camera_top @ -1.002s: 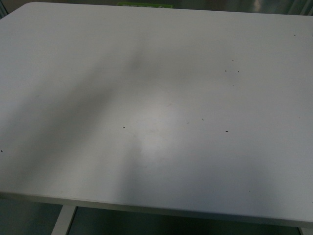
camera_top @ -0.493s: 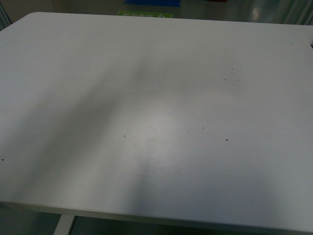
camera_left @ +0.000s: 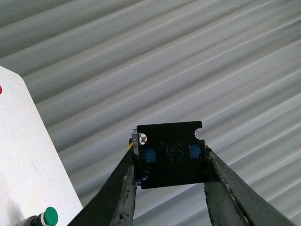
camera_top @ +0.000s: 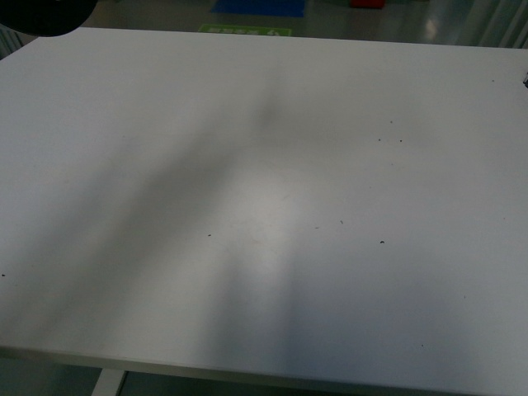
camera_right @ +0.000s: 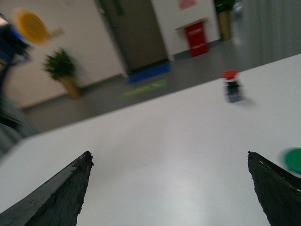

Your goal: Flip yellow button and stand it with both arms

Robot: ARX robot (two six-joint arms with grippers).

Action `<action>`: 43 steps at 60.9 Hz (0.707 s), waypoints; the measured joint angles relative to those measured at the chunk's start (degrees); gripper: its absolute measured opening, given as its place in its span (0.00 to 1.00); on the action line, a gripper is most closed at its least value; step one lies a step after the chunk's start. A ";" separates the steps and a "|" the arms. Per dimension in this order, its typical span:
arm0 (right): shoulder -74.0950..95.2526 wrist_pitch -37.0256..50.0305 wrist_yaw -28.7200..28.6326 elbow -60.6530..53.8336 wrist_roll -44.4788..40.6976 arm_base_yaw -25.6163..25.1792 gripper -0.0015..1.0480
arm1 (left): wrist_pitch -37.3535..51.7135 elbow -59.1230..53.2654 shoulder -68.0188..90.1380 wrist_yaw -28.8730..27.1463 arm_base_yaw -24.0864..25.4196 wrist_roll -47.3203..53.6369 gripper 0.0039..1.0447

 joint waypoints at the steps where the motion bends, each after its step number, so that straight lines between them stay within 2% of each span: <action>1: 1.75 0.68 -0.20 0.72 0.74 0.42 0.93 | 0.00 0.00 0.00 0.00 0.00 0.00 0.32; 3: 7.93 6.14 -2.12 3.65 6.71 1.84 0.93 | 0.00 0.00 0.00 0.04 -0.02 0.00 0.32; 9: 19.74 12.72 -5.07 10.84 18.40 3.39 0.93 | 0.00 0.00 0.00 0.26 -0.24 -0.02 0.32; 22: 33.18 12.72 -12.39 22.23 38.69 3.52 0.93 | 0.00 0.00 0.00 0.17 -0.15 -0.04 0.32; 30: 37.31 11.98 -14.05 26.77 44.48 3.93 0.93 | 0.00 0.00 0.00 0.20 -0.17 -0.04 0.32; 43: 44.81 11.26 -13.86 32.09 46.36 6.67 0.93 | 0.00 0.00 0.00 0.20 -0.15 -0.07 0.32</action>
